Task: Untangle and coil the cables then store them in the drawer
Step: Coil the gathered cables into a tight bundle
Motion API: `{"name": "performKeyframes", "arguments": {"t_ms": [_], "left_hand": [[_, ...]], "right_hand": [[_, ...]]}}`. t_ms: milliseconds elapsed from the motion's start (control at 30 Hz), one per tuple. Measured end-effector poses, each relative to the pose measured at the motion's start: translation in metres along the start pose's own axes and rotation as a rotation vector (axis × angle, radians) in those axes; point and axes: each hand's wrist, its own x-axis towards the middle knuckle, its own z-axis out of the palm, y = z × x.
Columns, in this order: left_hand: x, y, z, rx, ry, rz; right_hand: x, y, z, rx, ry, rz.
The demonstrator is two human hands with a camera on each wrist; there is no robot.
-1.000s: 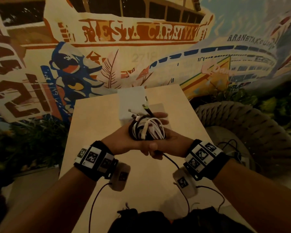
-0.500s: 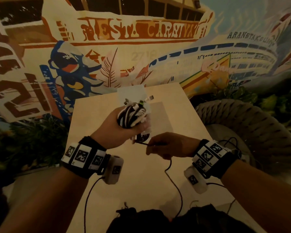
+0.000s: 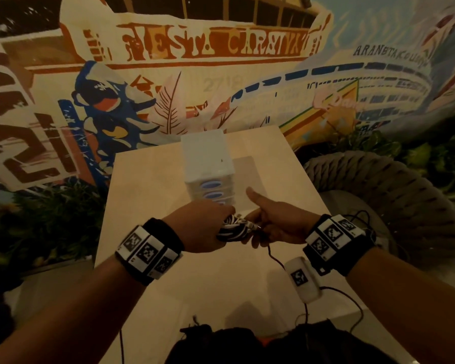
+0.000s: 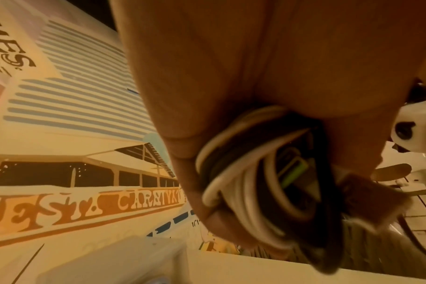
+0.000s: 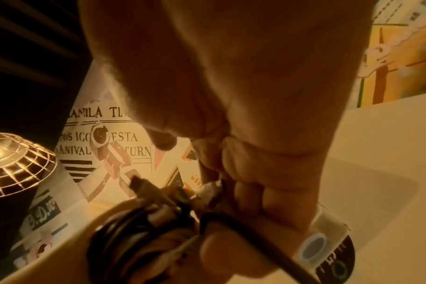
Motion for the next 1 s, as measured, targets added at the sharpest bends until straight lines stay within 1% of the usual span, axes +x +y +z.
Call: {"name": "performKeyframes", "arguments": {"t_ms": [67,133,167,267,333,433,467,533,600,700,767,833,867,933,1000], "left_hand": [[0.002,0.001,0.004,-0.052,0.013,-0.034],[0.003,0.0,0.009,-0.123,0.017,-0.078],[0.004,0.0,0.011,-0.122,0.01,-0.088],[0.006,0.0,0.015,0.022,-0.044,-0.082],[0.008,0.004,0.018,0.085,-0.076,-0.11],[0.012,0.013,0.023,0.129,-0.126,-0.115],[0.013,0.015,0.024,0.129,-0.138,-0.096],[0.016,0.017,0.024,0.121,-0.156,-0.062],[0.015,0.017,0.026,0.14,-0.159,-0.063],[0.012,0.012,0.032,0.1,-0.083,-0.123],[0.008,0.009,0.033,0.071,0.027,-0.159],[0.003,0.006,0.032,0.113,0.175,-0.113],[0.001,0.005,0.031,0.15,0.2,-0.088],[-0.004,0.006,0.031,0.175,0.156,-0.077],[-0.006,0.008,0.034,0.118,0.138,-0.099]], "right_hand": [[-0.002,-0.006,0.0,-0.049,-0.038,-0.017],[-0.003,-0.008,0.002,-0.152,-0.025,-0.051],[-0.003,-0.009,0.003,-0.212,-0.008,-0.068],[-0.002,-0.012,0.007,-0.363,0.008,-0.081],[-0.004,-0.019,0.01,-0.469,-0.012,-0.047],[-0.003,-0.031,0.021,-0.771,-0.052,0.046],[0.0,-0.032,0.026,-0.86,-0.031,0.065],[0.008,-0.029,0.036,-0.956,0.049,0.062],[0.014,-0.023,0.042,-0.981,0.085,0.064],[0.017,-0.017,0.042,-0.959,0.05,0.067],[0.017,-0.015,0.04,-0.958,0.034,0.049],[0.014,-0.016,0.038,-0.954,0.017,0.051],[0.012,-0.017,0.036,-0.931,0.012,0.056],[0.007,-0.018,0.031,-0.855,0.003,0.063],[0.005,-0.018,0.028,-0.8,-0.031,0.076]]}}
